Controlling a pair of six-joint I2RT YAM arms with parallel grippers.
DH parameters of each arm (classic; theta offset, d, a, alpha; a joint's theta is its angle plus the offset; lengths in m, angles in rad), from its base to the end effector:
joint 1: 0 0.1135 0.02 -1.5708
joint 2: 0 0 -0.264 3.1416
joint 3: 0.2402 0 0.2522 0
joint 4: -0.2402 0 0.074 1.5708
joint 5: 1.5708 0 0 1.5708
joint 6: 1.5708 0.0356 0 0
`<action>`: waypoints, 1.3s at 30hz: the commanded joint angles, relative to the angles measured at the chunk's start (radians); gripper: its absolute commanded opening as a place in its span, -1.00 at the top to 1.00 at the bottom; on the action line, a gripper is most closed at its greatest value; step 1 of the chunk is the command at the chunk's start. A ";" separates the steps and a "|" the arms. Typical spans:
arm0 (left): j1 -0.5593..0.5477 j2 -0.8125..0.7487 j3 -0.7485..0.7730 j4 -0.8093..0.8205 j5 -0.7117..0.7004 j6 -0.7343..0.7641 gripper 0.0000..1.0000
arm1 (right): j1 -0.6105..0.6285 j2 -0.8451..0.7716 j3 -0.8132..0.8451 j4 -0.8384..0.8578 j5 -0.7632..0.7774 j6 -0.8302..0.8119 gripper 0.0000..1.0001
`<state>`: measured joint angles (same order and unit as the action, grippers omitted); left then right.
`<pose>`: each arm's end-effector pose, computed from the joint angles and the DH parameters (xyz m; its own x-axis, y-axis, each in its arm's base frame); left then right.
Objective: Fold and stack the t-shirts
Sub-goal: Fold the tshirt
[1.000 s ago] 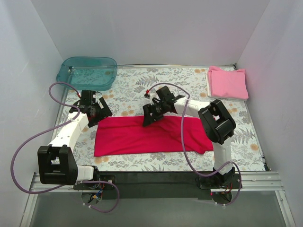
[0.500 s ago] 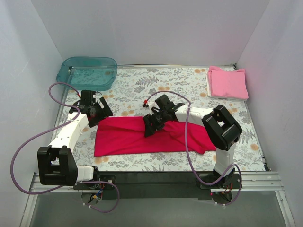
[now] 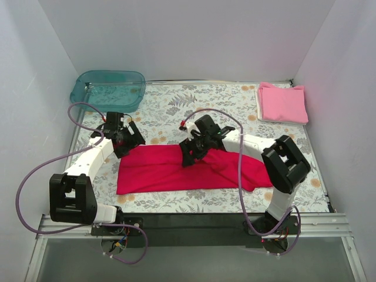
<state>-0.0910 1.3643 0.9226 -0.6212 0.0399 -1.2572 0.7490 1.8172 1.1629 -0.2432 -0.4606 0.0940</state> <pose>0.2650 -0.0256 0.2257 -0.3732 -0.9204 -0.1169 -0.7937 0.3820 -0.4734 0.2685 0.2712 0.1853 -0.6463 -0.4861 -0.5882 -0.7556 0.5152 0.4045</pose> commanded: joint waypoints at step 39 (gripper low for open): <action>-0.003 0.193 -0.053 0.189 -0.103 0.045 -0.48 | -0.958 -0.369 -0.425 -0.070 0.140 0.236 0.43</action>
<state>-0.0914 1.5684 0.8806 -0.4526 -0.0437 -1.2266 -0.2073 1.4338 0.7498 -0.3744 -0.2852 0.3191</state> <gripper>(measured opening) 0.742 0.307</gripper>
